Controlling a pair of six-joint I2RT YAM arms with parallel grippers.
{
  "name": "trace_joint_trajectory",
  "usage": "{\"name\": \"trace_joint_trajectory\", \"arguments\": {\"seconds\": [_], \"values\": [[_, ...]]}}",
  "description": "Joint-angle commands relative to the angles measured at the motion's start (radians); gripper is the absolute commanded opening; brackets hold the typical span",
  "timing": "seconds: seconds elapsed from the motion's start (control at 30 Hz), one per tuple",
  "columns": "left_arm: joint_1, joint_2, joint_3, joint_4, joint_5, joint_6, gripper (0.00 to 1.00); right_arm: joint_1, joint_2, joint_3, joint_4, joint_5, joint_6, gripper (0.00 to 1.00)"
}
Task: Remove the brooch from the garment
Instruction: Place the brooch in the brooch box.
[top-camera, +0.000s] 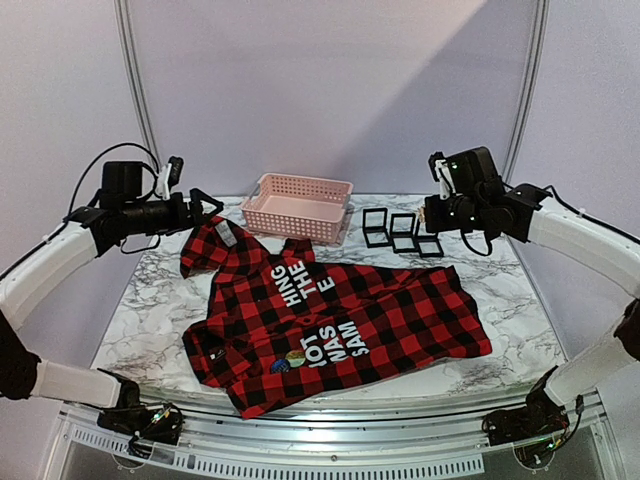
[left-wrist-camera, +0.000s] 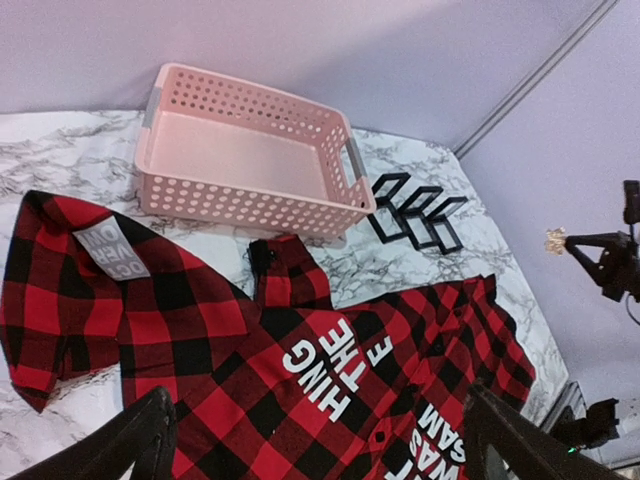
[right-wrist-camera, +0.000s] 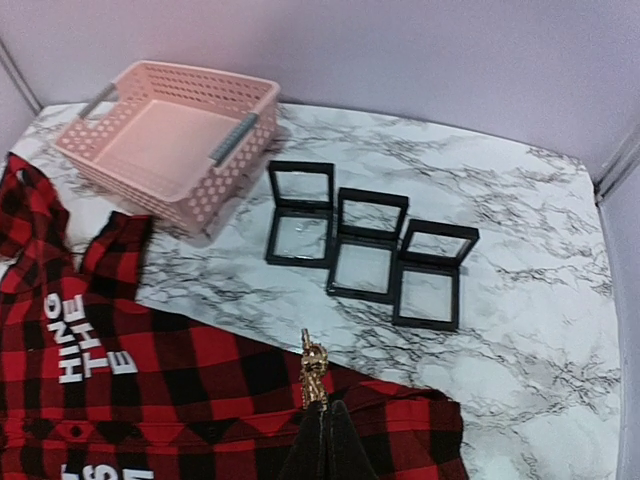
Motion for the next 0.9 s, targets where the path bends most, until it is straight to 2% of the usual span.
{"name": "trace_joint_trajectory", "arguments": {"seconds": [0.0,0.27,0.47,0.87], "values": [[0.005,-0.107,0.012,-0.016,-0.107,0.041,0.99,-0.067,0.105,0.048,-0.089,0.074,-0.056,0.0],[0.004,-0.248,-0.017,-0.058,-0.299,0.134,1.0,-0.14,0.342,0.193,-0.164,0.236,-0.085,0.0],[0.004,-0.261,-0.018,-0.062,-0.302,0.136,1.0,-0.17,0.55,0.322,-0.207,0.304,-0.13,0.0],[0.005,-0.267,-0.016,-0.067,-0.296,0.135,1.0,-0.182,0.747,0.474,-0.239,0.439,-0.234,0.0]]}}
